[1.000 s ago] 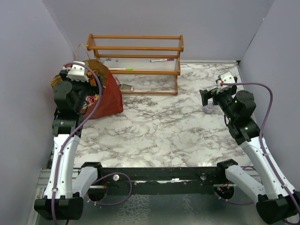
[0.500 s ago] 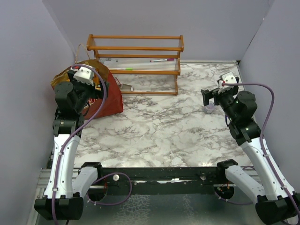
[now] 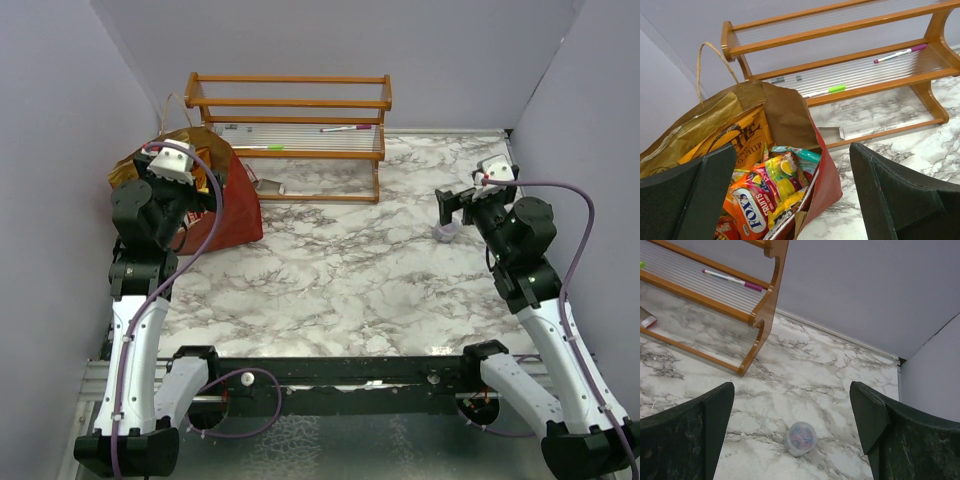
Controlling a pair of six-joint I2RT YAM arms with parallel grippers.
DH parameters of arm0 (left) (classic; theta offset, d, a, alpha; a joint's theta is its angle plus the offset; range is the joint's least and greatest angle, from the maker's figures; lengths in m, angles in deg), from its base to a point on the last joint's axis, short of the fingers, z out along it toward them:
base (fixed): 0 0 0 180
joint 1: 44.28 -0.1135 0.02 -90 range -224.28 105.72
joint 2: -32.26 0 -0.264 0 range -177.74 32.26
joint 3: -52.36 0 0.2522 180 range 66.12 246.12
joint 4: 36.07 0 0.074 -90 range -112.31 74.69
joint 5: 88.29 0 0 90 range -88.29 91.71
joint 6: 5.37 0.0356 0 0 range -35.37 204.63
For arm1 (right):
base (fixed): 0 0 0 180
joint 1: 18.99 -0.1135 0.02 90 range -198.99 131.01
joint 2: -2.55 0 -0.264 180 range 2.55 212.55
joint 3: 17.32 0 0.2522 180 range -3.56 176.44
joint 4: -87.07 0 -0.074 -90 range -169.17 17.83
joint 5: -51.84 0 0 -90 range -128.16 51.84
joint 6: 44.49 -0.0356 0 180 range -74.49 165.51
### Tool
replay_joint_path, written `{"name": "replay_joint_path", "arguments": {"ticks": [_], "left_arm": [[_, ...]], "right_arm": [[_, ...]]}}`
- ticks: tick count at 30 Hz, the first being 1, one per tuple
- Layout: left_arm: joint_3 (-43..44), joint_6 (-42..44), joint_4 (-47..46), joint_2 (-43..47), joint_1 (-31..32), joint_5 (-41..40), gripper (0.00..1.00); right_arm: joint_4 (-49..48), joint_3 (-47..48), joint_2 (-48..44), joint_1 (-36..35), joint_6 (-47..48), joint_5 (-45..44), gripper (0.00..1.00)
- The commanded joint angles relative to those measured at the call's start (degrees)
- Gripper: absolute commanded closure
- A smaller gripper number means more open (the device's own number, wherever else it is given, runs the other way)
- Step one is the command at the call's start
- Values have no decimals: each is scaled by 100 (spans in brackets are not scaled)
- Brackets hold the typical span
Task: Place the snacks into the paper bag
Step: Reset both arms
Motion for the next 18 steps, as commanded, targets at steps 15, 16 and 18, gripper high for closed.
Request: {"name": "replay_joint_path", "arguments": {"ticks": [15,16,18], "left_arm": [[-193,214,-36,536,-94,-818,1],[-198,210,-34,554,-110,-803,1],[-207,210,-31,572,-120,-802,1]], "right_arm": [[22,-60,-430,217,120,86,1],[23,-59,-437,217,125,88,1],[31,-61,-456,224,129,101,1]]}}
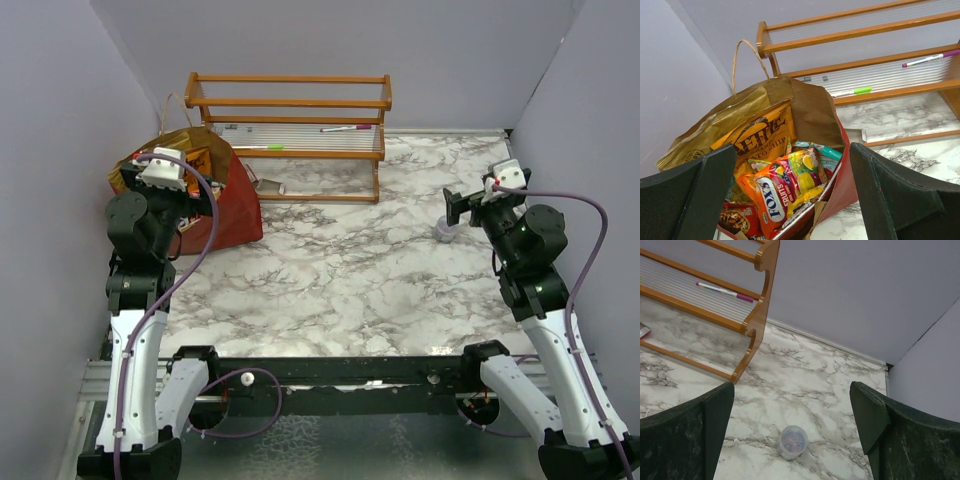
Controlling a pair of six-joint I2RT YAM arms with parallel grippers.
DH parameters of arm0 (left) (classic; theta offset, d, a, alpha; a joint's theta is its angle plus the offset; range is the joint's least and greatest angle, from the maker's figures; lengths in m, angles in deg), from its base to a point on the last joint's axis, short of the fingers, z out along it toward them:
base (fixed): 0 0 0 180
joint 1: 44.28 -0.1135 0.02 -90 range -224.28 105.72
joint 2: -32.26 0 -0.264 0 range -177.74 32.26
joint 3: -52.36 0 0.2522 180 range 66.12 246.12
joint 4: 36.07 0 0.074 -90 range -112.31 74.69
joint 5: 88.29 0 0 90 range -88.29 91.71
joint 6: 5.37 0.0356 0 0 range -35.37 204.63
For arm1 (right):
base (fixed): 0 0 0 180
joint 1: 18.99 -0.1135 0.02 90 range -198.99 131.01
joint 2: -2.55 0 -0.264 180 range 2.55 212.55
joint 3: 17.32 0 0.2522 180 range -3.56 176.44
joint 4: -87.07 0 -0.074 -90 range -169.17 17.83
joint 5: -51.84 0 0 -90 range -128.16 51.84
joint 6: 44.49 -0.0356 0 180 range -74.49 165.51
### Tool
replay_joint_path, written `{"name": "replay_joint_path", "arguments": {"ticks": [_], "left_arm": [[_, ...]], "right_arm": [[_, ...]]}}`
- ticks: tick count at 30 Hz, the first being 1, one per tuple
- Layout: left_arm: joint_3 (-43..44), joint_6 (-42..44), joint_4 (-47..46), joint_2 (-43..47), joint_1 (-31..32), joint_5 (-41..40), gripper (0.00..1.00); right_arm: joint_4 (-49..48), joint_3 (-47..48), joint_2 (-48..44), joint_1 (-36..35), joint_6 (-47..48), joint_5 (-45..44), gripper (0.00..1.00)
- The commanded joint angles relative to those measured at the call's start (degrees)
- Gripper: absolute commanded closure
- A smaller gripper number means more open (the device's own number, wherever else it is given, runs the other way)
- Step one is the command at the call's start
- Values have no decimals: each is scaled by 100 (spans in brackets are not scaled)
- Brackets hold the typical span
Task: Place the snacks into the paper bag
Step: Reset both arms
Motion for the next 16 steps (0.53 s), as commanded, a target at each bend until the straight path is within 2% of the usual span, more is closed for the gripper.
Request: {"name": "replay_joint_path", "arguments": {"ticks": [1,16], "left_arm": [[-54,44,-100,142,-56,-158,1],[-62,41,-116,99,-59,-158,1]], "right_arm": [[5,-61,-92,45,83,99,1],[45,-74,-94,64,160,210,1]]}}
